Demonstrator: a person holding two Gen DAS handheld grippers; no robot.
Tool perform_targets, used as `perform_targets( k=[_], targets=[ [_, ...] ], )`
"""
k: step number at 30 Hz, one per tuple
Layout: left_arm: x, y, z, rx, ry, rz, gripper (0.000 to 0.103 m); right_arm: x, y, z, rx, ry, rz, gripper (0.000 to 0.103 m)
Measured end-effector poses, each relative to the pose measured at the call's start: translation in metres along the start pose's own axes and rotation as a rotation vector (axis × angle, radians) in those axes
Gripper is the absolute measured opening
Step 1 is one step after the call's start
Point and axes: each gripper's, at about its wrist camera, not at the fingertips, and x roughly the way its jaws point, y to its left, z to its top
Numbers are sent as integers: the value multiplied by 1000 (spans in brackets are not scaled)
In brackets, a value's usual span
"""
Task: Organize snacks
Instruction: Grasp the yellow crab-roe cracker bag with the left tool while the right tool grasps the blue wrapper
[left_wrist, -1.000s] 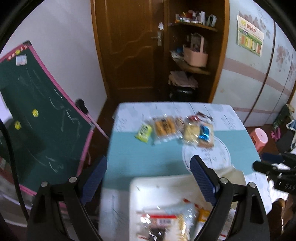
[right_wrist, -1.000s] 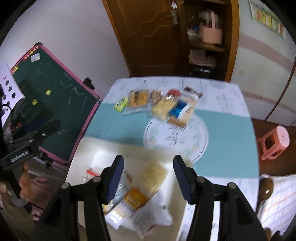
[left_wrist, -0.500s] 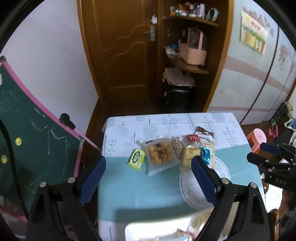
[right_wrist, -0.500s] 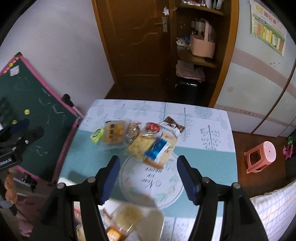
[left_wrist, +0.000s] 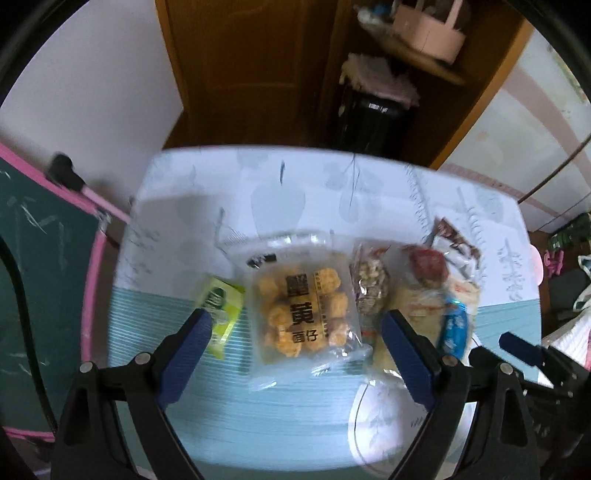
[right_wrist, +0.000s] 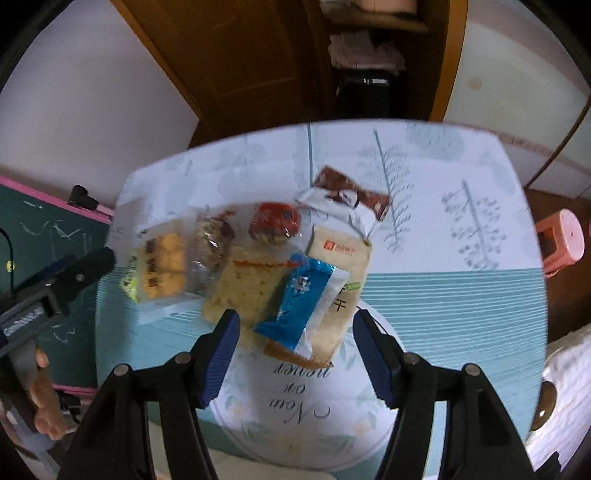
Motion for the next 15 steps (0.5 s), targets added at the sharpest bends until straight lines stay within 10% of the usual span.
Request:
perform_targets(
  k=[15],
  targets=[
    [73, 0, -7, -97, 107, 18, 92, 51, -5, -8, -1, 37, 19, 35]
  ],
)
